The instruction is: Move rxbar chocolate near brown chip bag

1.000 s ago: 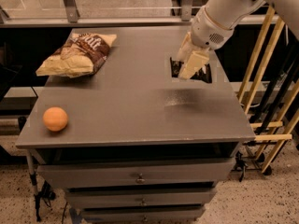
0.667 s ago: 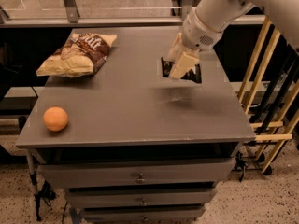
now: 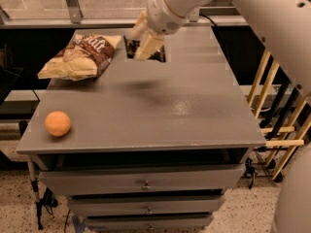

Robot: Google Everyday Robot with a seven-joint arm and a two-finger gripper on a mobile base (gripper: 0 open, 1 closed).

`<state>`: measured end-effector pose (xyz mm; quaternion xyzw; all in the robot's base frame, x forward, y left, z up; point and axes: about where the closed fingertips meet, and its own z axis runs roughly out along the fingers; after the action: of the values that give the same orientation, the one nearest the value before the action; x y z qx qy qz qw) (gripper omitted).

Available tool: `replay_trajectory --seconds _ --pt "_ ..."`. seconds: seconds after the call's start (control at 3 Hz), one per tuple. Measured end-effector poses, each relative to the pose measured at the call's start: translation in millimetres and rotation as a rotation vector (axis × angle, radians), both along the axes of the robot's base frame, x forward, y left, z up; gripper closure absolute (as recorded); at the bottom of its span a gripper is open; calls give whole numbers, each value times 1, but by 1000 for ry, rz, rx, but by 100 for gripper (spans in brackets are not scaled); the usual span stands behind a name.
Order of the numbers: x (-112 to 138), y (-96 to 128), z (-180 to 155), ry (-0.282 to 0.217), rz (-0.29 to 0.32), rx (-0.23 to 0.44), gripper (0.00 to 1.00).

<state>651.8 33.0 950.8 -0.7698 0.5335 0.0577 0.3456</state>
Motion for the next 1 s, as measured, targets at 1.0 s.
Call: replay_trajectory --seconds 1.0 --pt "33 57 10 -85 57 18 100"
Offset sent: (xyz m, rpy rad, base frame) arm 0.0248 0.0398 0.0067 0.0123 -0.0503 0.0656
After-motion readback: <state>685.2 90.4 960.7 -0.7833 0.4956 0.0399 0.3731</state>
